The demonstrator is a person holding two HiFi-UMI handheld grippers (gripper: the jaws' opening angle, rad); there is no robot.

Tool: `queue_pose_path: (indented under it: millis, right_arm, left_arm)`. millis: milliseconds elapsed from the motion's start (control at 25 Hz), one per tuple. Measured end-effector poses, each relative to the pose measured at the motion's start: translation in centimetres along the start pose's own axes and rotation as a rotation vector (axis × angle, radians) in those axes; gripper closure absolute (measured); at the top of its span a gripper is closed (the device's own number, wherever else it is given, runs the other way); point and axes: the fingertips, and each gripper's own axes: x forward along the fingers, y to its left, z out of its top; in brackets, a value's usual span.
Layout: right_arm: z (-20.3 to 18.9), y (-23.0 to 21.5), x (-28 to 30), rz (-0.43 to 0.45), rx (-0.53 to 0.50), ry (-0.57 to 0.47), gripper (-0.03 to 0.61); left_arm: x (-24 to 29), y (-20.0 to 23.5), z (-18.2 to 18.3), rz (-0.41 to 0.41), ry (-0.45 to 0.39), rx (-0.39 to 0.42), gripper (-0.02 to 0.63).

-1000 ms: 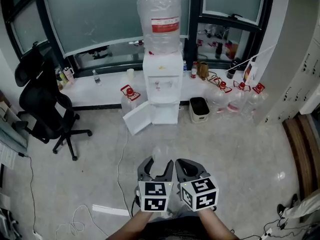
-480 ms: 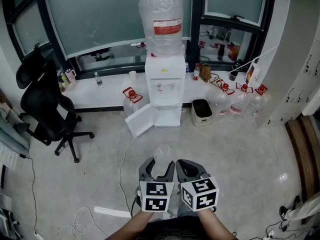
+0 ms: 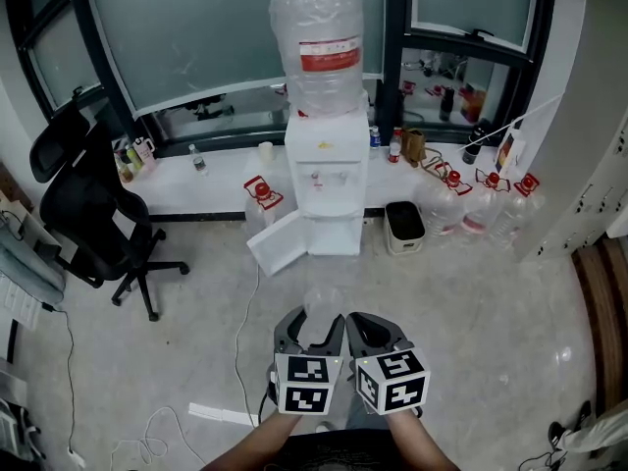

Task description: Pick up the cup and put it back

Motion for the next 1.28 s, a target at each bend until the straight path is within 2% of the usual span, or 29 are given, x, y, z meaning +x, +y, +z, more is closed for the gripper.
queue_pose_path:
  millis: [360, 720, 1000, 1280]
  right_arm:
    - [3.4, -6.6, 3.5, 0.041, 0.013, 0.002, 0.557]
    - [5.3, -12.8, 5.7, 0.093, 0.010, 0.028, 0.557]
    - [6.1, -15.2, 6.4, 0.134, -0.006, 0.039, 0.557]
    - [6.7, -16.7, 6.8, 0.136, -0.012, 0.030, 0.557]
  left_arm:
    - [7.1, -0.7, 3.4, 0.038, 0.014, -0.006, 0.367]
    - [13.0, -2.3, 5.3, 0.086, 0.047, -0.027, 0.367]
    - [15.3, -3.0, 6.0, 0.122, 0.062, -0.026, 0.367]
    - [16.7, -2.9, 6.8, 0.131, 0.059, -0.018, 0.367]
